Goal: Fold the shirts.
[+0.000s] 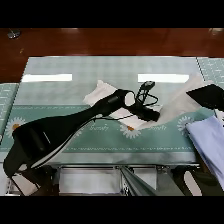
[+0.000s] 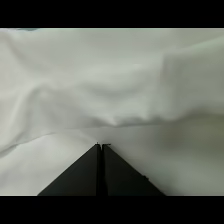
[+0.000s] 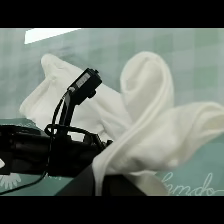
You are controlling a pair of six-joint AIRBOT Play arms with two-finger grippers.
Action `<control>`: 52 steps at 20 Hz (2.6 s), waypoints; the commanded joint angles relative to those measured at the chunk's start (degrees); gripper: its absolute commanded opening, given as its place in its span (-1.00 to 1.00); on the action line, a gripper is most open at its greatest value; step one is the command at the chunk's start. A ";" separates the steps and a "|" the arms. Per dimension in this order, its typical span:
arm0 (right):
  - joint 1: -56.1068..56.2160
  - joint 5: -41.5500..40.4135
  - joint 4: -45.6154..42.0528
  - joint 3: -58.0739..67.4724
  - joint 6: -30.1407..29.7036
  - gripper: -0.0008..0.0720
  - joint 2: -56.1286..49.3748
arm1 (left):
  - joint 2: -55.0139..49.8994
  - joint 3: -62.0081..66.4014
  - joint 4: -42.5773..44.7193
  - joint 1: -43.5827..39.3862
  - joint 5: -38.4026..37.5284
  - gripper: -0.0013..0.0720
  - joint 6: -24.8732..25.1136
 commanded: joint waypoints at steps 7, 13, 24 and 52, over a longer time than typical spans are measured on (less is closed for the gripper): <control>18.47 -14.34 6.69 2.21 -0.90 -0.92 -13.14 | 14.23 6.14 0.85 30.49 -20.85 -0.87 -0.57; 31.91 -19.39 6.78 19.39 -0.92 -0.92 -39.41 | 43.01 -5.03 6.78 61.99 -23.63 -0.87 1.70; 40.37 -17.44 7.10 44.19 3.30 -0.91 -71.76 | 91.76 -54.51 1.97 74.93 -17.97 -0.87 2.27; 18.93 -35.76 19.98 -29.77 1.31 0.73 -32.54 | 87.56 -62.55 -4.00 67.89 -17.31 -0.87 6.62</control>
